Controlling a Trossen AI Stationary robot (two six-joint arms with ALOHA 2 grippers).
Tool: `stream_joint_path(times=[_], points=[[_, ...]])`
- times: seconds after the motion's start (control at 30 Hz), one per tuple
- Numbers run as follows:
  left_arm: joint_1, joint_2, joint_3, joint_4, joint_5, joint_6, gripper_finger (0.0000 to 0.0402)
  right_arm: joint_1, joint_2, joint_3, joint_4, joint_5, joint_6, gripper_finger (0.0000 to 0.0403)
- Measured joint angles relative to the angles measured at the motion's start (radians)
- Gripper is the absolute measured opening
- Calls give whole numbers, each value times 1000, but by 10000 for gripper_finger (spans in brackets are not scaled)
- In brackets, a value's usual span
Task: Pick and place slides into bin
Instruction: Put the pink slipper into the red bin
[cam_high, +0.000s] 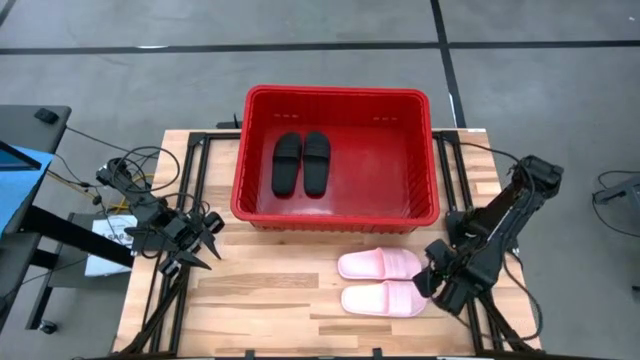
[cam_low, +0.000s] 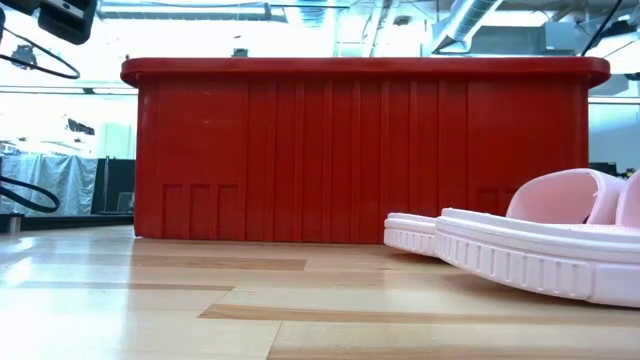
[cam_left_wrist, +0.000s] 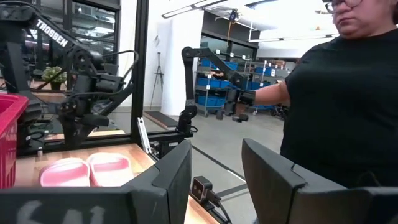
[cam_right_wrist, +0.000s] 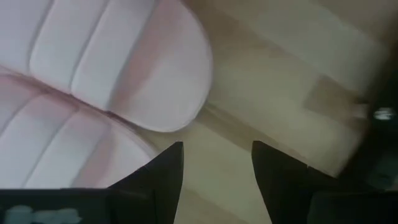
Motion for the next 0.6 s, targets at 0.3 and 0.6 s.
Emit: stream_joint_path(times=[0.3, 0.6], points=[[0, 0, 0, 0, 1, 0, 132, -7, -67, -154, 157, 44, 8, 182], [0, 0, 0, 0, 2, 0, 132, -31, -66, -208, 301, 82, -8, 182]])
